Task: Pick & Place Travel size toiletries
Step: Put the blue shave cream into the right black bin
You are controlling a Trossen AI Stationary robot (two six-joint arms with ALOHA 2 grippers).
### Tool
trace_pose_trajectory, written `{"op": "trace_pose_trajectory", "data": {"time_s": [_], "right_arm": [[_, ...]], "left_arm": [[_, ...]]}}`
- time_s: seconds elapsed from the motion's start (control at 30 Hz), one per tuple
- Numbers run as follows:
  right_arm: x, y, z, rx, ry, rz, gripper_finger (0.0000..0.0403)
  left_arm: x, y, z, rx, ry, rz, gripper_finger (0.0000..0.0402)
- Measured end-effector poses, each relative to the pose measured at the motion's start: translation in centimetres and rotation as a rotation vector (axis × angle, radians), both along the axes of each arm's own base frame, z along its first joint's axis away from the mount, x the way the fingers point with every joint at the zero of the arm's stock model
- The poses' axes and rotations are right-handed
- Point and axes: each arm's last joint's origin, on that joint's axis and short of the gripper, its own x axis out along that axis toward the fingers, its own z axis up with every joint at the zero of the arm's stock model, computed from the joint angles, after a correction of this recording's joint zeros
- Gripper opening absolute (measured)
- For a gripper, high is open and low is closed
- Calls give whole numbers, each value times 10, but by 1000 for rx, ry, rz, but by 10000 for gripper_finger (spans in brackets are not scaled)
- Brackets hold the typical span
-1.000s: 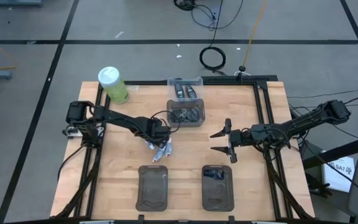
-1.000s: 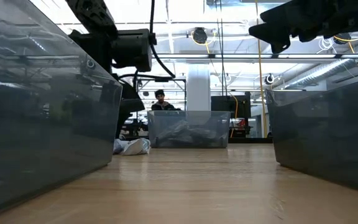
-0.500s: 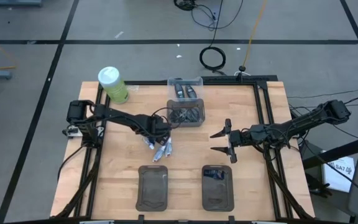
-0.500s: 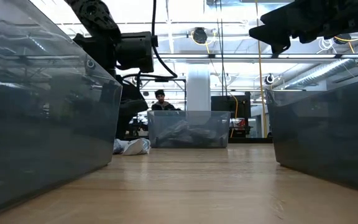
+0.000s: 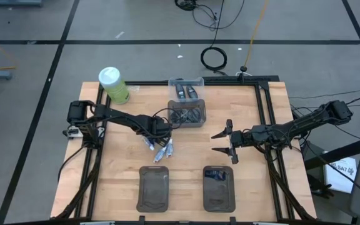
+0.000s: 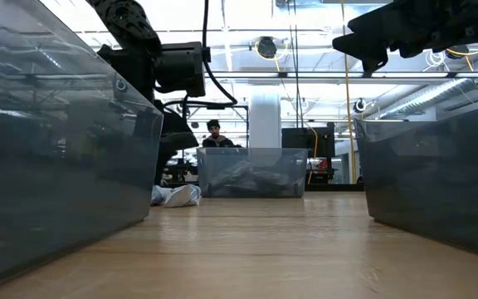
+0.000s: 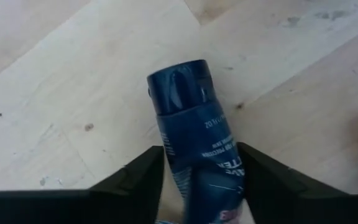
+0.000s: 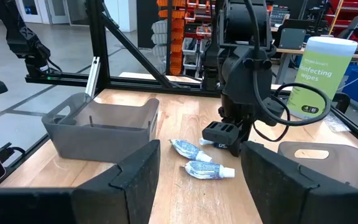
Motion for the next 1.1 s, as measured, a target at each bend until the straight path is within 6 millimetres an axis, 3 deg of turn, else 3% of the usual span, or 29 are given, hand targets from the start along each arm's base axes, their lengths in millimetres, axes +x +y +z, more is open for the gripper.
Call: {"op": "trace_pose_trajectory", "data": {"time_s": [0.27,0.7,1.1], "right_arm": [[0,0,0,-1,3,0,212],[0,0,-1,-2,7,-1,212],[0,0,-1,-2,7,-3,212]], "left_arm": [[1,0,1,19,-1,-48,96],[1,1,3,70,18,-165,36],[5,-21,62,116,-231,-271,26]]}}
